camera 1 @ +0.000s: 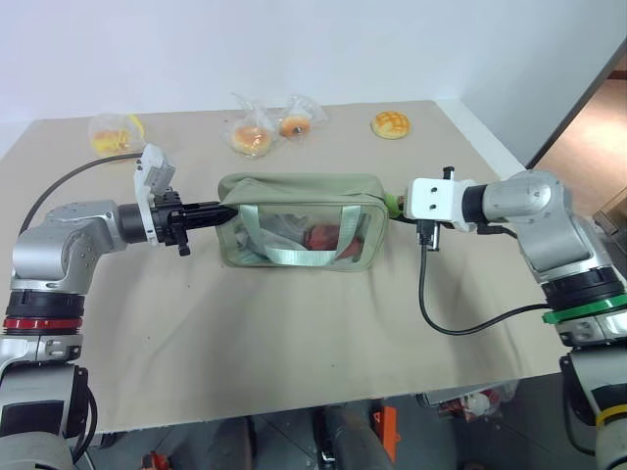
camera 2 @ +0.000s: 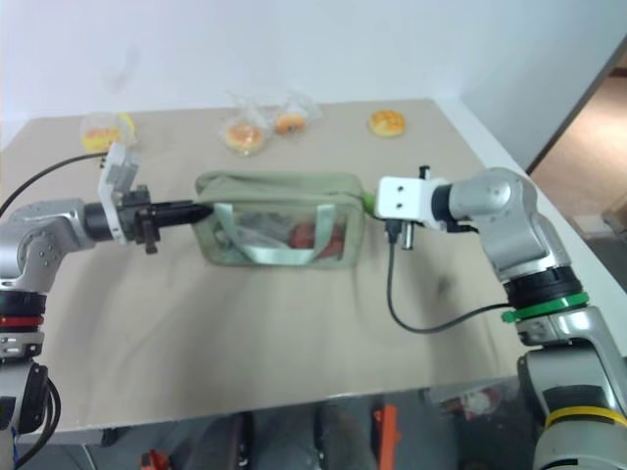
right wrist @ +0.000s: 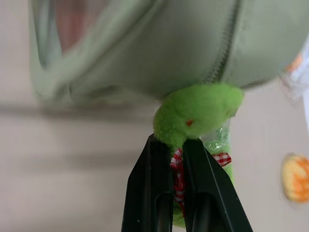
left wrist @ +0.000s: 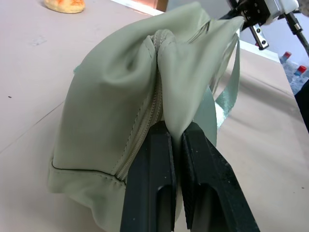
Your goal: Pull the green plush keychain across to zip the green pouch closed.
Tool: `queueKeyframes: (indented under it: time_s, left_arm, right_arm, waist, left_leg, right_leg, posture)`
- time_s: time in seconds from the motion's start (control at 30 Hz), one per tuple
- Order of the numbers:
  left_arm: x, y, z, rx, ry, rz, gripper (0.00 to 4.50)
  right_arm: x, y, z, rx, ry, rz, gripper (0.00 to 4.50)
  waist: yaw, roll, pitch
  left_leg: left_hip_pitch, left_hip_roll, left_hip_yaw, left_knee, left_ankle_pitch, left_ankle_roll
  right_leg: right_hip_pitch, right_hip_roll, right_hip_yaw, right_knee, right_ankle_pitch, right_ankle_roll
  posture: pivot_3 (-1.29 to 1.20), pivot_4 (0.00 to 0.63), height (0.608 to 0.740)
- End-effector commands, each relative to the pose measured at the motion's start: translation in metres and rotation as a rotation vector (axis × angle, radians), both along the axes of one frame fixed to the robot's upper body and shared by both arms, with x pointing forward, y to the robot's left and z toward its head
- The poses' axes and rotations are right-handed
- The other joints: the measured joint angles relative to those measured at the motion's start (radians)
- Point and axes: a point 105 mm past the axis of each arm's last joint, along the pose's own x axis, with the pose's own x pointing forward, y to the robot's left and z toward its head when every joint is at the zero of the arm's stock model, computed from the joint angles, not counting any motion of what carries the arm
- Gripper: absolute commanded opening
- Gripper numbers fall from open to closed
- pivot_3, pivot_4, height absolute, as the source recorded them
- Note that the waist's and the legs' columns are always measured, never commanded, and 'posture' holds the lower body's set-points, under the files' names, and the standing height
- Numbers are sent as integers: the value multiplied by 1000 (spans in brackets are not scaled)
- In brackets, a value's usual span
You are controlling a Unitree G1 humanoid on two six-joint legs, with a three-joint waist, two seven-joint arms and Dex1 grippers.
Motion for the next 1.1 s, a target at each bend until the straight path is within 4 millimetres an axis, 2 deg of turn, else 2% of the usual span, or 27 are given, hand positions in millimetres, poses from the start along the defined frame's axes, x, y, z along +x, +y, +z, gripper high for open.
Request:
queueKeyframes:
  time_s: [0.03, 0.13, 0.3, 0.4, 0.57, 0.63, 0.73, 0.83, 0.87, 1.03, 1.1]
  left_arm:
    - [-1, 8, 0, 4, 7, 30, 0]
    - [-2, 9, 0, 2, 12, 31, 0]
    - [-2, 8, 1, 1, 14, 29, 0]
    - [-1, 7, 2, -4, 13, 25, 0]
    - [-1, 4, 3, -4, 15, 18, 0]
    - [-1, 5, 3, -2, 14, 22, 0]
    - [-3, 9, 4, -3, 9, 34, 0]
    - [-7, 14, 7, -43, 25, 33, 0]
    - [-8, 15, 8, -51, 22, 33, 775]
    - [-15, 16, 19, -125, 40, 10, 2486]
    - [-15, 15, 20, -115, 37, 26, 3137]
  right_arm:
    - [-15, 6, 1, 44, 61, 66, 74]
    - [-23, 4, -17, 29, 145, 86, 74]
    - [-19, 7, -31, 10, 171, 64, 74]
    - [-15, 12, -41, -8, 167, 60, 74]
    - [4, 8, -49, -67, 119, -8, 74]
    - [7, 9, -37, -28, 103, -13, 74]
    - [8, 12, -3, 151, 100, -19, 74]
    - [-3, 6, 17, 261, 144, 1, 1046]
    - [-7, 4, 20, 284, 152, 6, 1406]
    - [-35, 0, 46, 471, 242, 65, 3135]
    - [-45, -7, 53, 518, 261, 72, 3153]
  waist:
    - [1, 0, 0]
    - [1, 0, 0]
    - [1, 0, 0]
    - [0, 0, 0]
    - [-1, 0, 0]
    - [-1, -1, 0]
    - [-1, -1, 0]
    - [-1, 0, 0]
    - [-1, 0, 0]
    - [3, 0, 0]
    - [4, 0, 0]
  left_leg:
    - [0, 0, 0, 0, 0, 0]
    - [0, 0, 0, 0, 0, 0]
    - [0, 0, 0, 0, 0, 0]
    - [1, 0, -1, 0, 0, 0]
    - [1, 0, -1, 0, 0, 0]
    - [2, 0, -1, 0, 0, 0]
    - [2, 0, -1, 0, 0, 0]
    - [1, 0, -1, 0, 0, 0]
    - [1, 0, -1, 0, 0, 0]
    - [-1, 0, -2, -2, 0, 0]
    - [-1, 0, -2, -3, 0, 0]
  right_leg:
    - [0, 0, 0, 0, 0, 0]
    - [0, 0, 0, 0, 0, 0]
    - [0, 0, 0, 0, -1, -1]
    - [1, 1, 0, 0, -1, -2]
    - [1, 1, 0, 0, -1, -2]
    - [1, 1, 0, 0, -1, -3]
    - [1, 1, 1, 0, 0, -3]
    - [1, 1, 1, 0, 1, -1]
    - [0, 1, 1, 0, 1, 0]
    - [-1, 1, -1, 0, 0, 0]
    - [-1, 1, -1, 0, -1, 0]
  posture:
    - [0, 150, 740]
    - [0, 150, 740]
    - [0, 150, 740]
    - [0, 150, 740]
    - [0, 150, 740]
    - [0, 150, 740]
    - [0, 150, 740]
    - [0, 150, 740]
    - [0, 150, 740]
    - [0, 150, 740]
    - [0, 150, 740]
